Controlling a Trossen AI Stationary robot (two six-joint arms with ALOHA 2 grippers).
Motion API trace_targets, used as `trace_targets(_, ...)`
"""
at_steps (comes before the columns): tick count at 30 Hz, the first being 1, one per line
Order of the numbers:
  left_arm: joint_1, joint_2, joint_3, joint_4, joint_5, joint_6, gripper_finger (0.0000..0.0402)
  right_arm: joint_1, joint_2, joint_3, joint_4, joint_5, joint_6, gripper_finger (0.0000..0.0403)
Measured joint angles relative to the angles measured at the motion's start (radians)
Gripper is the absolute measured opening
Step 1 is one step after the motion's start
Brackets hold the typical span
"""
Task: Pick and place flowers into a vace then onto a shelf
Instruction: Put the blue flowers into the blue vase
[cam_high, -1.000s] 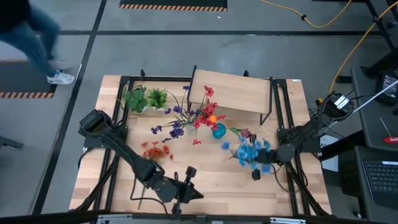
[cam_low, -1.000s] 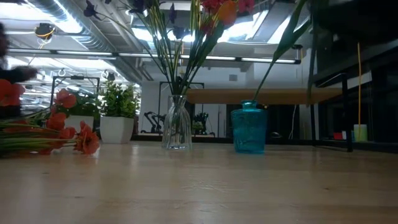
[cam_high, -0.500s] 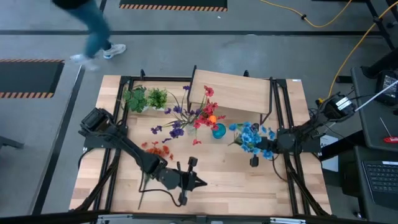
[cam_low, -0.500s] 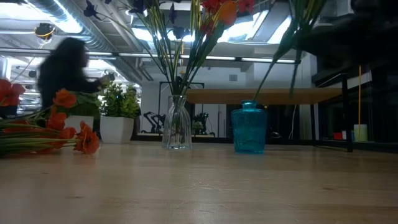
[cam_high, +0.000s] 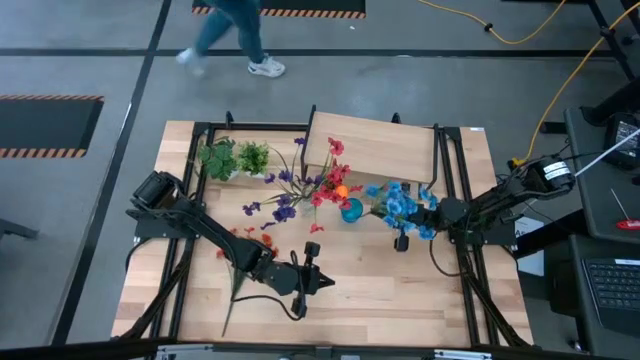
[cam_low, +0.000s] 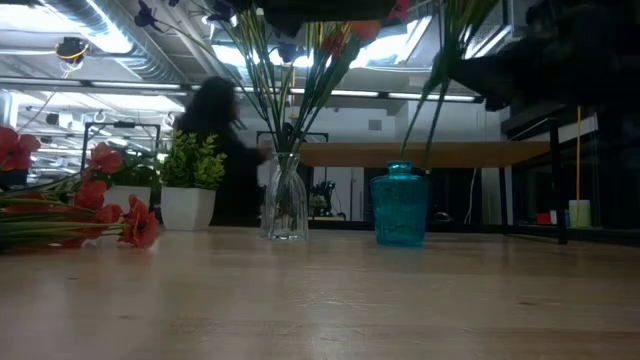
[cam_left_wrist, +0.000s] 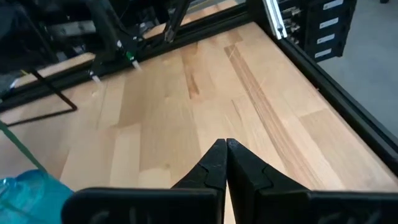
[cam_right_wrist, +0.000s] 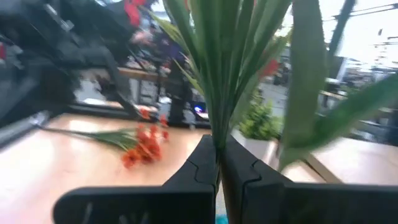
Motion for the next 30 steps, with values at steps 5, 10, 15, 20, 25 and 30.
trace_targets(5,0.0,0.0,0.0,-0.001,0.0,-0.013,0.0001,-0.05,0.0,0.03,0.001,-0.068,0.006,0.0002)
trace_targets(10,-0.003,0.0,0.0,-0.001,0.0,-0.013,0.0005,-0.083,0.0,0.052,-0.026,-0.092,-0.013,0.0002)
trace_targets(15,-0.003,0.0,0.0,-0.001,0.0,-0.014,0.0005,-0.11,0.0,0.059,-0.037,-0.093,-0.019,0.0002)
trace_targets(20,-0.003,0.0,0.0,-0.005,0.0,-0.016,0.0005,-0.116,0.0,0.059,-0.038,-0.097,-0.022,0.0002)
trace_targets(25,-0.003,0.001,0.0,-0.006,0.0,-0.016,0.0006,-0.115,0.0,0.059,-0.026,-0.097,-0.026,0.0002)
trace_targets(30,-0.003,0.001,0.0,-0.006,0.0,-0.016,0.0006,-0.115,0.0,0.059,-0.008,-0.097,-0.063,0.0002)
